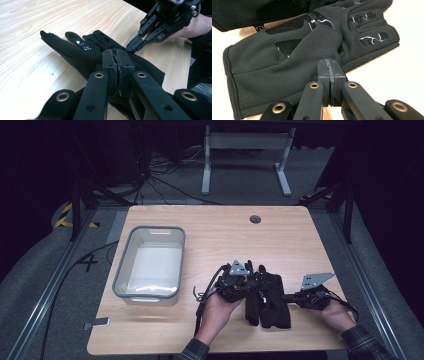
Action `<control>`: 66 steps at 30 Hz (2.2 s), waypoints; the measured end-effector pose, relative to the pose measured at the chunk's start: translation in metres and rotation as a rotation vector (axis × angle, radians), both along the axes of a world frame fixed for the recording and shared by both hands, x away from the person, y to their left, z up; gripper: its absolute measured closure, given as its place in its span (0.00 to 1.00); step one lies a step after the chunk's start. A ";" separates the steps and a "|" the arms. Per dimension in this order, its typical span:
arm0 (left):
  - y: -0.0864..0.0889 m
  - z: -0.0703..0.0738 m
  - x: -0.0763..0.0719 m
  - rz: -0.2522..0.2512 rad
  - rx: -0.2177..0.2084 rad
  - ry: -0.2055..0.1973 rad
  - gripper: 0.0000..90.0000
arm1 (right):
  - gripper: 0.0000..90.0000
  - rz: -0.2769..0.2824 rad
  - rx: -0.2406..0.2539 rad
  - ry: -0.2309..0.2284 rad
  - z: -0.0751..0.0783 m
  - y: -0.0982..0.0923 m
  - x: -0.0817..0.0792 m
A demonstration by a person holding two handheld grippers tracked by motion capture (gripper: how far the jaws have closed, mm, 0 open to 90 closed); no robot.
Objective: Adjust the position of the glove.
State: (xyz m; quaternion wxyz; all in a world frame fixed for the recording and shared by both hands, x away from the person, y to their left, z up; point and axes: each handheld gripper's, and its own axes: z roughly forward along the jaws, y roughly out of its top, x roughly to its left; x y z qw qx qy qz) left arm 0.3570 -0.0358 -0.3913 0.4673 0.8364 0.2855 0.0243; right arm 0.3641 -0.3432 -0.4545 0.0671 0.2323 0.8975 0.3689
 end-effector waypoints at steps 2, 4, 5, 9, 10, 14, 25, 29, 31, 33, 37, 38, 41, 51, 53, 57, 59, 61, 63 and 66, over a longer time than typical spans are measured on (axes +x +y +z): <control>-0.001 0.001 0.000 -0.004 0.002 -0.004 0.97 | 1.00 -0.001 0.002 0.001 0.000 0.000 0.000; -0.004 0.002 0.001 -0.012 0.000 -0.006 0.97 | 1.00 0.000 0.004 0.002 0.000 0.001 0.000; -0.004 0.002 0.001 -0.012 0.000 -0.006 0.97 | 1.00 0.000 0.004 0.002 0.000 0.001 0.000; -0.012 0.002 0.004 -0.030 -0.005 -0.002 0.97 | 1.00 0.003 0.003 0.004 0.000 0.003 0.001; -0.015 0.002 0.004 -0.035 -0.002 -0.001 0.97 | 1.00 0.009 0.001 0.005 0.000 0.004 0.001; -0.024 0.000 0.006 -0.058 0.004 0.005 0.97 | 1.00 0.018 0.003 0.005 0.000 0.008 0.000; -0.051 -0.010 0.011 -0.112 0.019 0.035 0.97 | 1.00 0.042 0.009 0.012 -0.001 0.018 0.001; -0.062 -0.016 0.011 -0.136 0.032 0.048 0.97 | 1.00 0.042 0.009 0.011 -0.001 0.018 0.001; -0.066 -0.018 0.010 -0.146 0.038 0.055 0.97 | 1.00 0.043 0.010 0.011 -0.001 0.018 0.001; -0.071 -0.022 0.010 -0.155 0.046 0.057 0.97 | 1.00 0.043 0.010 0.011 -0.001 0.018 0.001; -0.077 -0.027 0.010 -0.161 0.049 0.060 0.97 | 1.00 0.042 0.011 0.011 -0.001 0.016 0.002; -0.077 -0.027 0.011 -0.159 0.038 0.060 0.96 | 1.00 0.038 0.009 0.006 0.000 0.015 0.002; -0.076 -0.026 0.012 -0.172 0.021 0.059 0.95 | 1.00 0.013 0.020 -0.013 0.005 0.009 0.003; -0.056 -0.016 0.012 -0.131 0.025 0.034 1.00 | 1.00 -0.029 0.048 -0.055 0.018 -0.005 0.003; -0.047 -0.017 0.012 -0.108 0.038 0.030 1.00 | 1.00 -0.030 0.073 -0.056 0.022 -0.007 0.002; -0.039 -0.022 0.012 -0.092 0.063 0.040 1.00 | 1.00 -0.019 0.101 -0.052 0.027 -0.004 0.003; -0.033 -0.031 0.011 -0.077 0.095 0.062 1.00 | 1.00 0.005 0.106 -0.054 0.028 0.005 0.004; -0.031 -0.037 0.012 -0.072 0.104 0.082 1.00 | 1.00 0.022 0.110 -0.047 0.026 0.011 0.004; -0.033 -0.044 0.012 -0.071 0.111 0.101 1.00 | 1.00 0.036 0.096 -0.042 0.024 0.018 0.006; -0.040 -0.054 0.013 -0.080 0.141 0.116 1.00 | 1.00 0.049 0.071 -0.036 0.020 0.025 0.008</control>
